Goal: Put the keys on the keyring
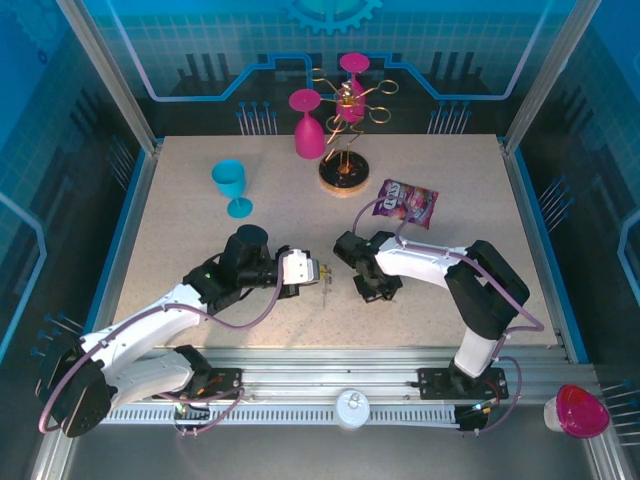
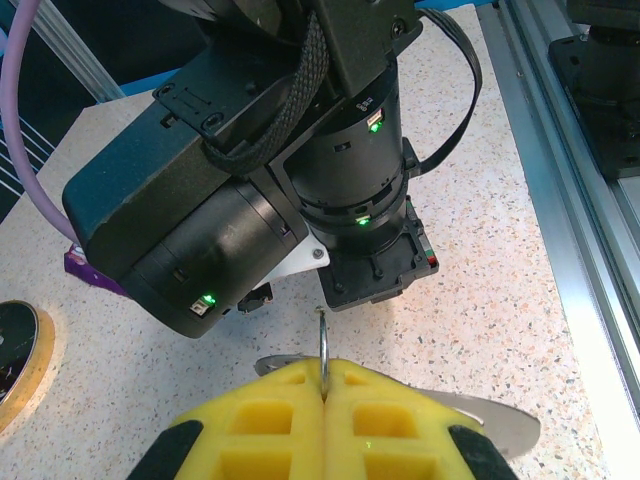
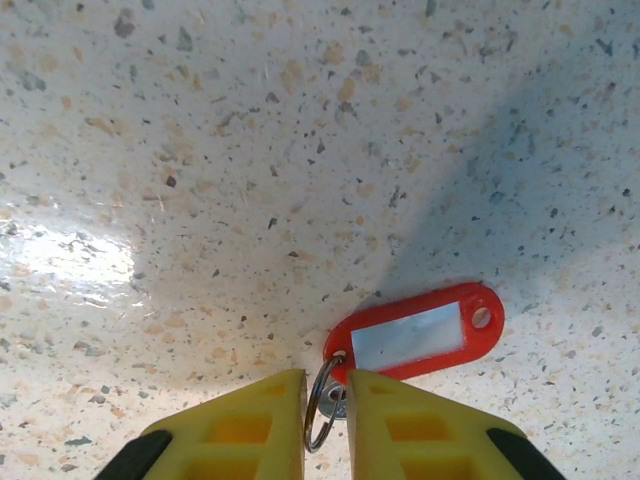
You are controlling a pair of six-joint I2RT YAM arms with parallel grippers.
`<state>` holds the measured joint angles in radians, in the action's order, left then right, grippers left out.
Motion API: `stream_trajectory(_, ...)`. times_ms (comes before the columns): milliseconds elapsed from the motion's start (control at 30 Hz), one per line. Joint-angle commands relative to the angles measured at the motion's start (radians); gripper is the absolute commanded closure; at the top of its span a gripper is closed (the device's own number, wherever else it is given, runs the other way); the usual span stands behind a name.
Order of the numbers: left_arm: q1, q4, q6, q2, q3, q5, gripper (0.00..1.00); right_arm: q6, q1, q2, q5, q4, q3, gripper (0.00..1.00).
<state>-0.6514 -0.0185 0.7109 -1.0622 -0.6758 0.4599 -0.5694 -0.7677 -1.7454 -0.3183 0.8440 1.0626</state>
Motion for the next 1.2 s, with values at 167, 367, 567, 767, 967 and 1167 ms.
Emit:
stream_trajectory(167, -0.005, 0.005, 0.029, 0.019, 0.006, 0.015, 1.00, -0.006, -0.014, -0.003, -0.015, 0.038, 0.030, 0.94)
stream_trajectory(367, -0.005, 0.002, 0.033, 0.022, 0.007, 0.013, 1.00, -0.002, -0.012, 0.088, -0.047, 0.047, 0.026, 1.00)
stream_trajectory(567, -0.006, 0.013, 0.031, 0.028, 0.013, 0.015, 1.00, 0.193, 0.012, 0.413, 0.053, -0.105, -0.074, 1.00)
stream_trajectory(767, -0.026, 0.007, 0.030, 0.034, 0.014, -0.005, 1.00, 0.325, 0.207, 0.687, 0.561, -0.311, -0.205, 1.00)
stream_trajectory(967, -0.045, 0.008, 0.041, 0.034, 0.005, -0.041, 1.00, 0.399, 0.272, 0.730, 0.924, -0.371, -0.204, 1.00)
stream_trajectory(1167, -0.051, 0.034, 0.043, 0.036, 0.020, -0.045, 1.00, 0.418, 0.273, 0.717, 1.080, -0.389, -0.194, 1.00)
